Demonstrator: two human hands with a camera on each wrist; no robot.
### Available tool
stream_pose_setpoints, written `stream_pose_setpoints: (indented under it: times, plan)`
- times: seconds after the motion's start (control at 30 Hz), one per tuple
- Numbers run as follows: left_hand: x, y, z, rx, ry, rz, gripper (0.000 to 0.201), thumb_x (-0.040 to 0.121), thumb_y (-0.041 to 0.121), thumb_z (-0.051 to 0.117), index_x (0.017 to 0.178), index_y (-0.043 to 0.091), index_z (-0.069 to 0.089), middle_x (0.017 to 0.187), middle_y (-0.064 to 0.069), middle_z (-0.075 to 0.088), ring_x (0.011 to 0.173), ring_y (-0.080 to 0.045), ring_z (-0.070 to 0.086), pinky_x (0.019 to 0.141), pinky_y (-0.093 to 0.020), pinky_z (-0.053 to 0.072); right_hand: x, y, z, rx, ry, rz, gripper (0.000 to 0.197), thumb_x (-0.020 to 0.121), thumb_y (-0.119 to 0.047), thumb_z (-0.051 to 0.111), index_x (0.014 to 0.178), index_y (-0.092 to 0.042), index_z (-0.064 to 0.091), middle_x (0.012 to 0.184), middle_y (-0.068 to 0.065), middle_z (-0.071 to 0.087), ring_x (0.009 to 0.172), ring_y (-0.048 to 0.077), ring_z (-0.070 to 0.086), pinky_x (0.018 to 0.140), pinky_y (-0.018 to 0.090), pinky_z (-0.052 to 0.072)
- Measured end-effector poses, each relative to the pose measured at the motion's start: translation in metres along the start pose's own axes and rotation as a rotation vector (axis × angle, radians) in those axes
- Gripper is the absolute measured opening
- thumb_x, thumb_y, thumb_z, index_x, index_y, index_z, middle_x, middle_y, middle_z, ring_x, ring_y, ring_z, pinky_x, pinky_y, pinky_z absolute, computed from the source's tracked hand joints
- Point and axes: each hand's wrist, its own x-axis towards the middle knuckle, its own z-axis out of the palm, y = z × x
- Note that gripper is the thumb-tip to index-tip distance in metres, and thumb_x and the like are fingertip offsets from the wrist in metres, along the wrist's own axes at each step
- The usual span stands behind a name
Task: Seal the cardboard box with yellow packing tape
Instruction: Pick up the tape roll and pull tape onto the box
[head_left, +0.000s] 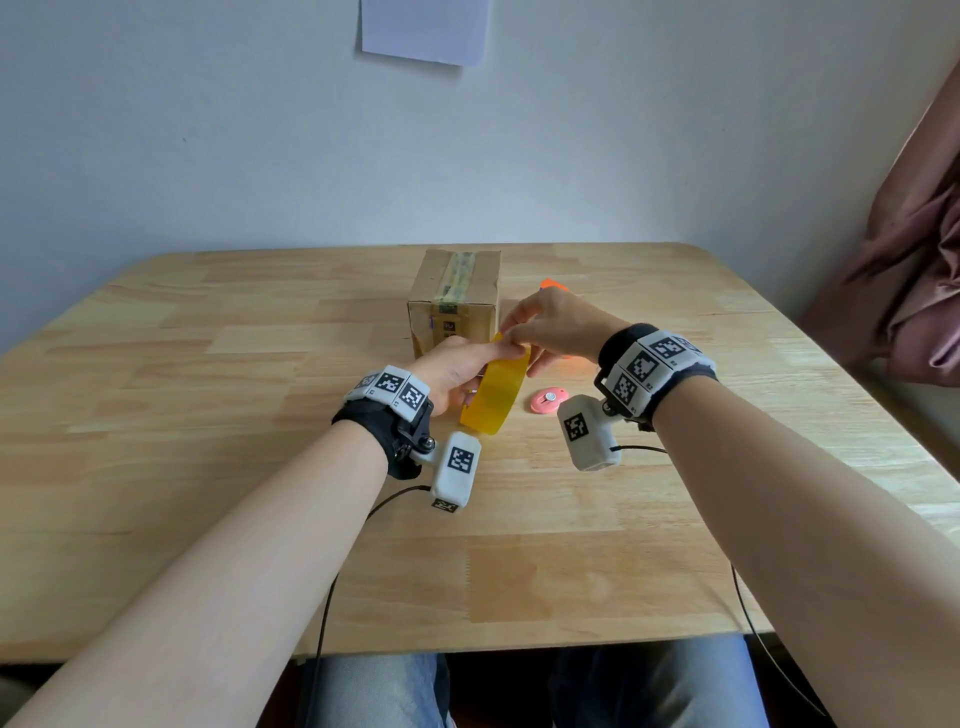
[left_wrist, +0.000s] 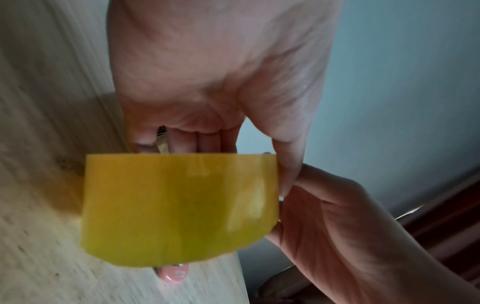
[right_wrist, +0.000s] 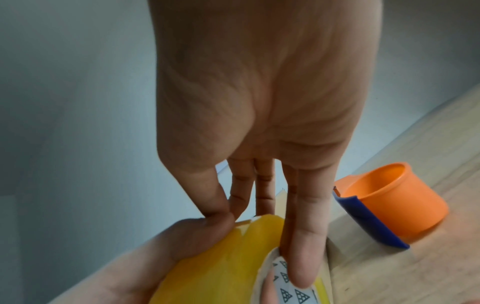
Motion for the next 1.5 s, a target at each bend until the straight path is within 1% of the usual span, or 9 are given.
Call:
stream_pose_setpoints:
  times: [0.17, 0.37, 0.5, 0.67, 0.9, 1.03, 1.27, 1.4, 1.5]
  plan:
    - [-0.001, -0.002, -0.002, 0.008, -0.012, -0.004, 0.05, 0.084, 0.036, 0.085, 0.12, 0.004, 0.071, 0.099, -0.011, 0.073, 0.079, -0.02, 0.069, 0.07, -0.031, 0.052, -0.004, -0.001, -0.001, 0.033, -0.023, 0.006, 0.015, 0.096, -0.005, 0.062, 0.092, -0.017, 0.07, 0.085, 0.012, 0.074, 0.07, 0.026, 0.077, 0.08, 0.042, 0.065]
    - [-0.006, -0.001, -0.002, 0.002, -0.026, 0.005, 0.033, 0.088, 0.033, 0.082, 0.107, 0.009, 0.07, 0.088, -0.005, 0.074, 0.067, -0.013, 0.069, 0.055, -0.023, 0.051, -0.008, 0.002, 0.001, 0.102, -0.022, 0.002, 0.01, 0.098, -0.006, 0.065, 0.094, -0.015, 0.067, 0.089, 0.014, 0.071, 0.072, 0.027, 0.073, 0.082, 0.045, 0.065]
    - [-0.007, -0.001, -0.003, 0.001, -0.02, 0.007, 0.028, 0.089, 0.033, 0.081, 0.101, 0.011, 0.07, 0.09, -0.006, 0.074, 0.068, -0.012, 0.07, 0.055, -0.023, 0.051, -0.008, 0.003, 0.003, 0.139, -0.017, -0.005, 0.009, 0.097, -0.005, 0.065, 0.1, -0.013, 0.067, 0.09, 0.014, 0.069, 0.073, 0.025, 0.071, 0.081, 0.047, 0.065]
    - [-0.008, -0.001, -0.002, -0.017, -0.031, 0.005, 0.024, 0.09, 0.03, 0.08, 0.098, 0.01, 0.07, 0.079, -0.003, 0.073, 0.052, -0.006, 0.069, 0.046, -0.018, 0.049, -0.008, -0.001, -0.001, 0.082, -0.039, -0.009, 0.014, 0.096, -0.004, 0.064, 0.093, -0.016, 0.068, 0.085, 0.015, 0.071, 0.068, 0.026, 0.074, 0.079, 0.042, 0.065]
    - [-0.007, -0.003, -0.002, -0.026, -0.024, 0.023, 0.044, 0.087, 0.032, 0.083, 0.12, 0.005, 0.071, 0.101, -0.011, 0.077, 0.076, -0.014, 0.072, 0.063, -0.026, 0.053, -0.012, 0.003, -0.003, 0.079, -0.032, -0.034, 0.007, 0.098, -0.008, 0.067, 0.101, -0.013, 0.067, 0.097, 0.014, 0.072, 0.072, 0.029, 0.075, 0.078, 0.039, 0.065]
    - [-0.007, -0.001, -0.002, -0.029, -0.02, 0.014, 0.031, 0.087, 0.034, 0.082, 0.104, 0.01, 0.072, 0.097, -0.01, 0.077, 0.071, -0.013, 0.071, 0.059, -0.024, 0.051, -0.011, 0.007, -0.001, 0.116, 0.008, -0.097, 0.01, 0.096, -0.009, 0.071, 0.104, -0.015, 0.072, 0.109, 0.013, 0.072, 0.069, 0.025, 0.076, 0.076, 0.039, 0.066]
    - [-0.006, -0.004, -0.006, -0.019, -0.032, 0.012, 0.034, 0.088, 0.036, 0.081, 0.109, 0.011, 0.072, 0.11, -0.015, 0.075, 0.077, -0.015, 0.071, 0.056, -0.021, 0.051, -0.008, 0.01, 0.0, 0.15, 0.024, -0.074, 0.005, 0.095, -0.011, 0.074, 0.091, -0.014, 0.071, 0.088, 0.013, 0.075, 0.065, 0.02, 0.076, 0.077, 0.042, 0.066]
    - [-0.008, -0.003, -0.007, -0.036, -0.044, 0.006, 0.048, 0.078, 0.038, 0.088, 0.113, 0.01, 0.072, 0.116, -0.02, 0.074, 0.097, -0.026, 0.068, 0.08, -0.033, 0.051, -0.005, 0.014, -0.001, 0.077, 0.072, -0.135, 0.009, 0.095, -0.018, 0.075, 0.103, -0.019, 0.076, 0.098, 0.003, 0.076, 0.062, 0.01, 0.071, 0.065, 0.035, 0.066]
    - [-0.01, -0.004, -0.008, -0.066, -0.086, -0.003, 0.074, 0.059, 0.043, 0.093, 0.118, 0.004, 0.072, 0.112, -0.021, 0.072, 0.102, -0.031, 0.066, 0.093, -0.043, 0.05, -0.003, 0.013, -0.002, -0.016, 0.076, -0.166, 0.004, 0.094, -0.022, 0.075, 0.096, -0.024, 0.078, 0.096, -0.002, 0.076, 0.058, 0.004, 0.068, 0.054, 0.024, 0.059]
